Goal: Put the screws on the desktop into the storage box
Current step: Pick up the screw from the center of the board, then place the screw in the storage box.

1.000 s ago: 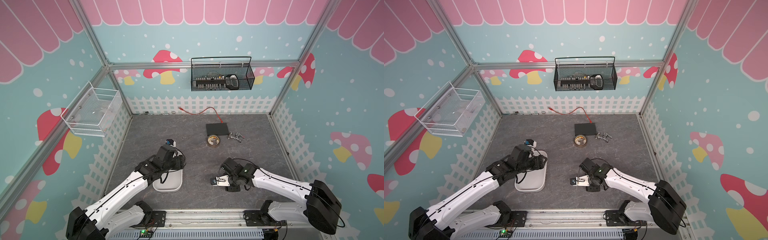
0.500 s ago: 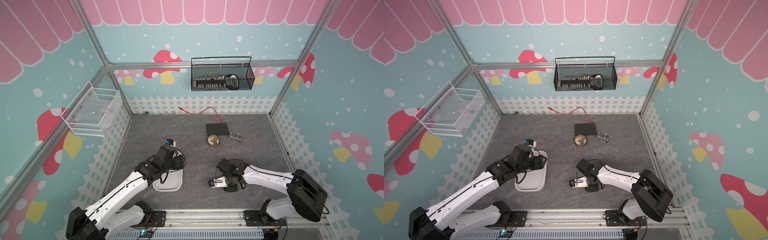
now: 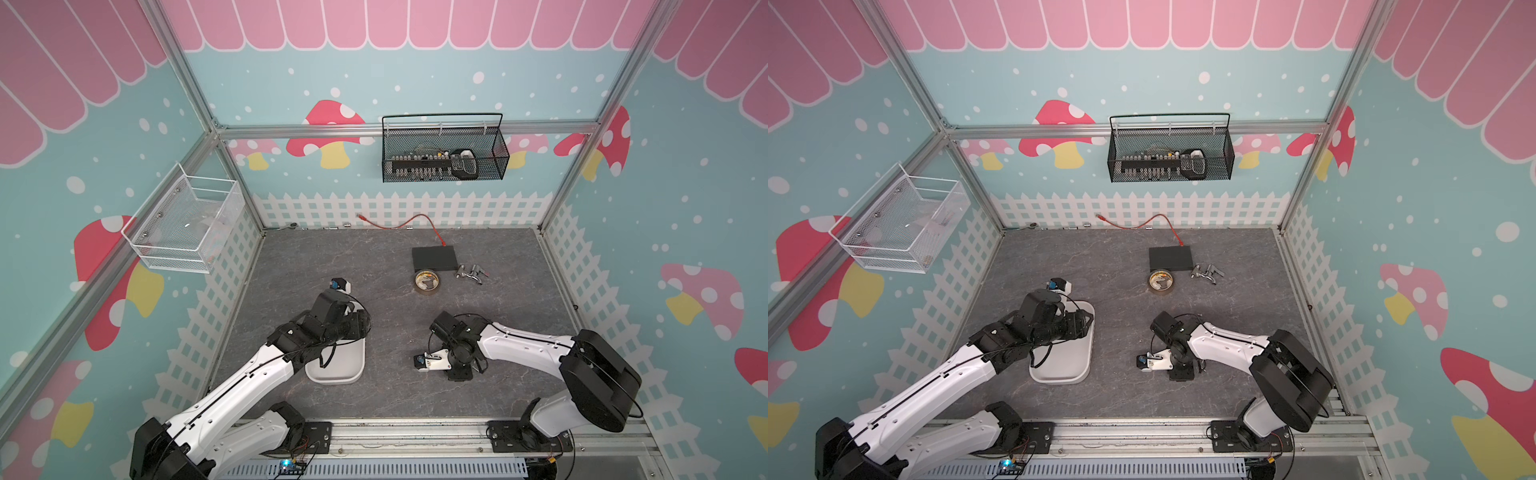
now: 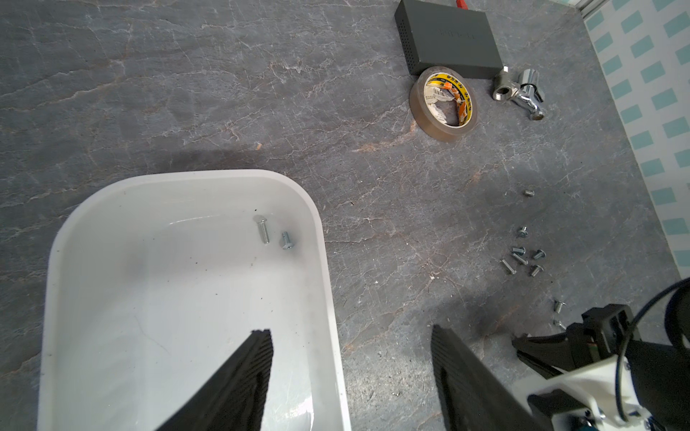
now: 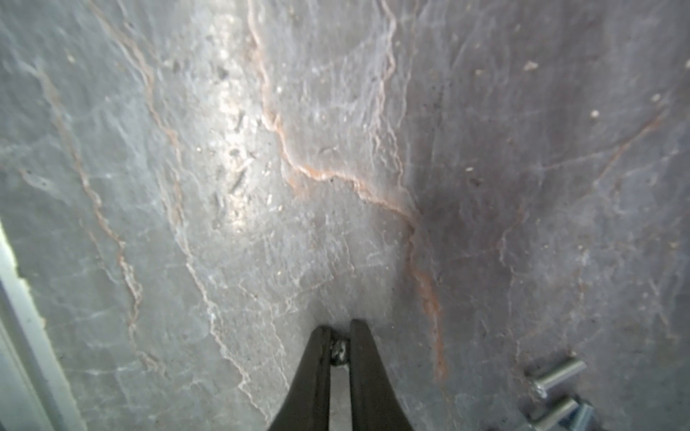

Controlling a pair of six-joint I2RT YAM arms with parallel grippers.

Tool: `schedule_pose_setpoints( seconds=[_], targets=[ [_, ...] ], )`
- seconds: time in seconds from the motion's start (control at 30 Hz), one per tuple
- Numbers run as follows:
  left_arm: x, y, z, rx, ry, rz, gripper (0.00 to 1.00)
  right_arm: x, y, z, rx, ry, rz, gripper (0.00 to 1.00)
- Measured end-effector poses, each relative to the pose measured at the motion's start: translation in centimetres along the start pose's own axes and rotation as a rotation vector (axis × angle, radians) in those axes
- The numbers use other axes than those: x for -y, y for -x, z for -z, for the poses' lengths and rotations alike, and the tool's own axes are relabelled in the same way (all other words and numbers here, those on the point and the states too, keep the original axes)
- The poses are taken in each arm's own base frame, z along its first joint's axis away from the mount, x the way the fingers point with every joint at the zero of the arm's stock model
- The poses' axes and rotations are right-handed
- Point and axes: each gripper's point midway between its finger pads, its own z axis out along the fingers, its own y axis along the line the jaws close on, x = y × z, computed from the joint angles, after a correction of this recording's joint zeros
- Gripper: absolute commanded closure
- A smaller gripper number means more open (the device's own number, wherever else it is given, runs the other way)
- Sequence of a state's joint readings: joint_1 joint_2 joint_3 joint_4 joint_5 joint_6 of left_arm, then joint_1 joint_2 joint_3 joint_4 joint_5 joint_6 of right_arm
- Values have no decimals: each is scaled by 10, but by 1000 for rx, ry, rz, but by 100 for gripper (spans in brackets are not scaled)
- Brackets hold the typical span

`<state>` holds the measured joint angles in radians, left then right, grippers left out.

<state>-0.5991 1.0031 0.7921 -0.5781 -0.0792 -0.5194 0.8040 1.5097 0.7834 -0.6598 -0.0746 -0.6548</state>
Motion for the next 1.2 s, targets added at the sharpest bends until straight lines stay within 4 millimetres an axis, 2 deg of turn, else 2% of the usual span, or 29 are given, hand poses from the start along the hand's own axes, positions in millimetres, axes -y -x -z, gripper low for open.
schedule_pose_setpoints(
  seconds=[0.23, 0.33, 0.4, 0.53, 0.67, 0.77, 0.87, 1.07, 1.13, 1.2],
  targets=[
    [0, 0, 0, 1, 0, 0, 28, 11, 11, 4, 44, -32, -44, 100],
    [-1, 1, 1, 8, 4, 0, 28, 18, 26, 18, 125, -67, -63, 100],
    [-1, 4, 5, 23, 3, 0, 28, 22, 43, 37, 231, -102, -68, 100],
    [1, 12, 18, 75, -11, 4, 28, 30, 96, 104, 574, -177, -70, 100],
    [-1, 20, 29, 127, -11, 11, 28, 30, 147, 167, 902, -163, -68, 100],
    [-2, 25, 39, 166, -17, 19, 28, 30, 184, 193, 1060, -113, -77, 100],
    [-3, 33, 53, 222, -27, 31, 28, 35, 221, 193, 1121, -45, -112, 100],
    [-6, 42, 74, 303, -37, 52, 28, 51, 280, 147, 1062, 52, -190, 99],
    [-16, 45, 77, 329, 6, 74, 28, 55, 290, 130, 1033, 64, -215, 89],
    [-24, 43, 77, 333, 43, 80, 28, 60, 292, 121, 1015, 62, -238, 73]
  ],
)
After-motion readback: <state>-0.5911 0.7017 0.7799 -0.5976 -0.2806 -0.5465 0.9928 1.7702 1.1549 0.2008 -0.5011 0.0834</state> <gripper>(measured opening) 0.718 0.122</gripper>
